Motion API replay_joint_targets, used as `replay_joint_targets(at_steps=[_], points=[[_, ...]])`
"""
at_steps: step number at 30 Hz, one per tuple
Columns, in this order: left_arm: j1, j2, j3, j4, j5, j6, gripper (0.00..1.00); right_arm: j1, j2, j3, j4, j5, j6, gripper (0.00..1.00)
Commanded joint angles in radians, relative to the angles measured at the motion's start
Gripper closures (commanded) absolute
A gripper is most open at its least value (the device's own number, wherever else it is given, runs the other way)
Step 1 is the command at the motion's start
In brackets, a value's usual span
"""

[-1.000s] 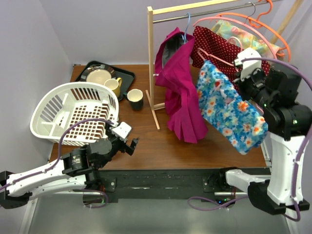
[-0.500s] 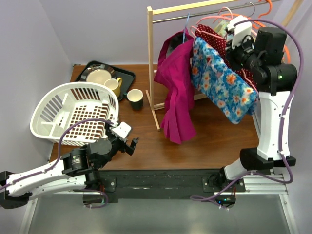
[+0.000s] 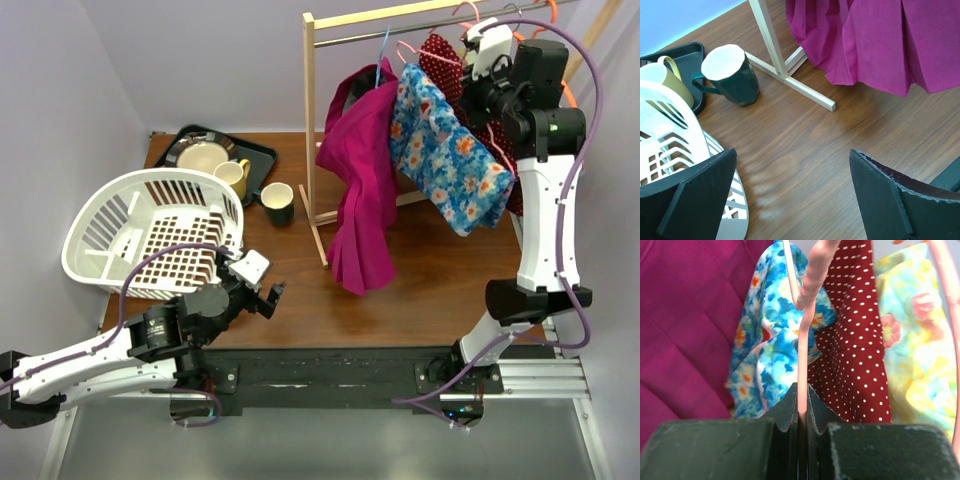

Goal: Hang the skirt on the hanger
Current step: Hang the hanger with skirt onto the clothesline

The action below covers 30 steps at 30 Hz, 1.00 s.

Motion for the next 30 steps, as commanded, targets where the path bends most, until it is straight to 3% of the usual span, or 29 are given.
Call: replay_joint_targets(at_steps=[1,6,11,20,26,27,30], points=[[0.006,-0.005,-0.008,0.042,-0.003,0.006,0.0,-0.001,-0.028,-0.021,0.166,-0.035,0.061,1.0],[0.008,-0.002,-0.007,0.045,0.002,0.009,0.0,-0.003,-0.072,-0.173,0.33,-0.035,0.101,1.0],[0.008,0.0,-0.007,0.045,0.002,0.009,0.0,-0.003,-0.061,-0.221,0.407,-0.032,0.127,1.0],[0.008,-0.002,-0.008,0.044,0.002,0.009,0.0,-0.003,-0.094,-0.365,0.441,-0.08,0.089,1.0],[0.008,0.0,-0.01,0.053,0.006,0.01,0.0,-0.003,-0.164,-0.425,0.419,-0.075,0.04,0.71],[0.008,0.001,-0.01,0.055,0.011,0.014,0.0,-0.003,-0.189,-0.428,0.412,-0.072,0.029,0.61],[0.006,0.0,0.016,0.05,0.025,0.007,0.0,-0.004,-0.248,-0.431,0.37,-0.049,0.008,0.45]])
